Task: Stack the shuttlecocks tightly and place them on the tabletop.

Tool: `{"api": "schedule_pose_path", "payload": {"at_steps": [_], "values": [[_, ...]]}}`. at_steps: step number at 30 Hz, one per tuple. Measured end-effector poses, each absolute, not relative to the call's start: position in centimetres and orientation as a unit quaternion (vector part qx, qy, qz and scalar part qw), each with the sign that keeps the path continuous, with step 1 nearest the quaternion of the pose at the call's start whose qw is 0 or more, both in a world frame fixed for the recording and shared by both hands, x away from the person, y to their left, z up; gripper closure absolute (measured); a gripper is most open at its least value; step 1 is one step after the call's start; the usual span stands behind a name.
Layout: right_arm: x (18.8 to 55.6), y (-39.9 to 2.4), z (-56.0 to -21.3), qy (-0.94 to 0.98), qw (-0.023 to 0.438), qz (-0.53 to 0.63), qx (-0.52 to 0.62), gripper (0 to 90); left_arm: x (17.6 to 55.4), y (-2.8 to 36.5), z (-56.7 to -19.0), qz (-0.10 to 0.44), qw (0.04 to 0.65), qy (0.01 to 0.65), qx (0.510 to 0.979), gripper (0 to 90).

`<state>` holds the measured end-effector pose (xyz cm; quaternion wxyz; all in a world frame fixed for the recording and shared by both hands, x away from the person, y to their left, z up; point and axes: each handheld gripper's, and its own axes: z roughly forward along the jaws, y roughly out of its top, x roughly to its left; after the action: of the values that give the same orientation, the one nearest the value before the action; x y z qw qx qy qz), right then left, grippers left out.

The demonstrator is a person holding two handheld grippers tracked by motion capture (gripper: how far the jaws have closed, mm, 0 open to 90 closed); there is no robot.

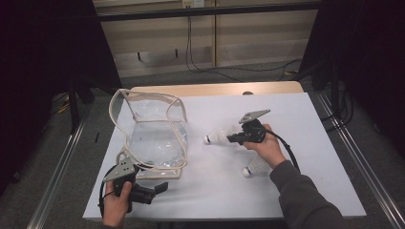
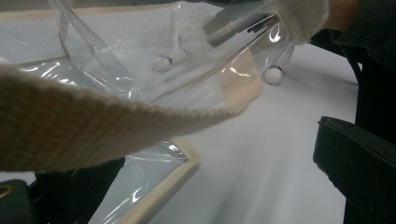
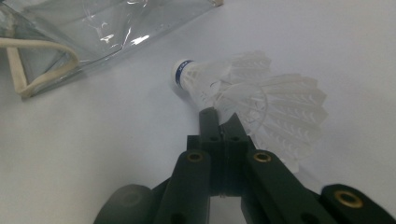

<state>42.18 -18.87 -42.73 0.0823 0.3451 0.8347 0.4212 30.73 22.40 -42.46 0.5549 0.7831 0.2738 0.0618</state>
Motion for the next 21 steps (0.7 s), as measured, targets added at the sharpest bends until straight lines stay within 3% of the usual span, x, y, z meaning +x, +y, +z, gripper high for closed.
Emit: {"api": "schedule_pose_path", "payload": {"at_steps": [9,17,21], "values": [[42.08,-18.84,-42.86,0.840,0.080,0.411,0.346,89.3,30.74,22.40,-42.46,0.062,0.555,0.274,0.783,2.0],[42.19,-19.13,-42.83,0.839,0.082,0.399,0.361,77.6,30.74,22.39,-42.48,0.062,0.555,0.275,0.782,2.0],[42.31,-19.58,-42.66,0.838,0.088,0.396,0.366,76.8,30.75,22.39,-42.48,0.062,0.555,0.274,0.783,2.0]]}}
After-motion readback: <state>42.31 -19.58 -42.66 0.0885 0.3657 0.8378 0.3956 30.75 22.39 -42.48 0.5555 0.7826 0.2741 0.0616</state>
